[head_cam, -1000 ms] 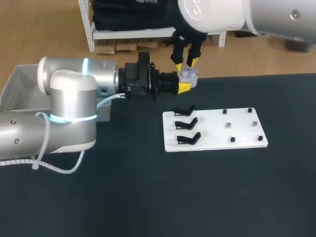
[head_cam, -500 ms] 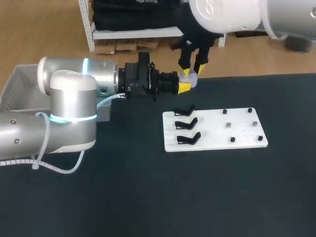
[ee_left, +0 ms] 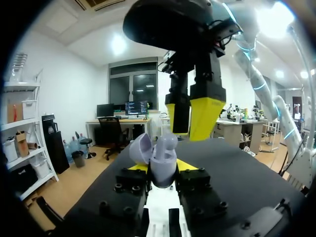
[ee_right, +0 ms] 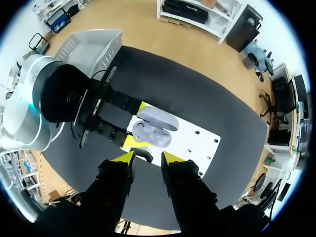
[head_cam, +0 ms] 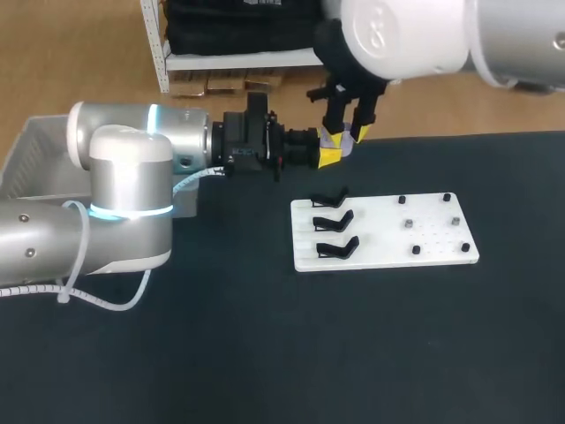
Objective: Pick up each earbud case from the left stands, insert the matching earbuds, close the lid, and place the case in the box.
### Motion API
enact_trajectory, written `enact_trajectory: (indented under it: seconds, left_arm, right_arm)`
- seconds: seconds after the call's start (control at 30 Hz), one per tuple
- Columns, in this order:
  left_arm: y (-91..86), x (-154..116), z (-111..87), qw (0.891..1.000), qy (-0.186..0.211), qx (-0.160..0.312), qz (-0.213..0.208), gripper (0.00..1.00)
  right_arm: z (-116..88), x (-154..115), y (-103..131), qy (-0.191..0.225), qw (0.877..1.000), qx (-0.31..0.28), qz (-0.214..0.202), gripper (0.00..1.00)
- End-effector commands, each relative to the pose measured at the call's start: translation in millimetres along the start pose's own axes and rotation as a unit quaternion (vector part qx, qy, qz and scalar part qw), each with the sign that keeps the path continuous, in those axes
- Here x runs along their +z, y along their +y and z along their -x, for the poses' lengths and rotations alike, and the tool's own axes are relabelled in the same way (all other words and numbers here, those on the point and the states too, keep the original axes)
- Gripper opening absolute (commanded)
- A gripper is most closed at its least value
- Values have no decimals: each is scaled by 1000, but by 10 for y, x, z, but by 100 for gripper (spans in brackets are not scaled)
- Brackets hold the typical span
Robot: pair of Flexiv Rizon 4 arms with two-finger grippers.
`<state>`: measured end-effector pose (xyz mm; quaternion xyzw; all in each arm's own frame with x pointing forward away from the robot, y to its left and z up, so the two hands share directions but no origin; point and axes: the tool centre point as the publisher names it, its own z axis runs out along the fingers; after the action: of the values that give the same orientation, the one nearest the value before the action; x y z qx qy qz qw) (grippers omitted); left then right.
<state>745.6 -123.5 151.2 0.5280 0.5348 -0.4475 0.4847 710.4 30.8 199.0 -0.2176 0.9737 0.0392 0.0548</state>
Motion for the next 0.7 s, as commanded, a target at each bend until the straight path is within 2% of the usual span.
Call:
enact_trajectory:
  seconds: [0.03,0.57,0.7]
  left_arm:
    - [-7,0,-12,1000,-3,2,2,0]
    - [-7,0,-12,1000,-3,2,2,0]
    - [-7,0,-12,1000,-3,2,2,0]
  right_arm:
    - [59,30,-6,2,1000,1,-4,33]
    - [113,7,-48,-4,1000,4,-11,34]
    - [137,-125,-58,-18,1000,3,-8,35]
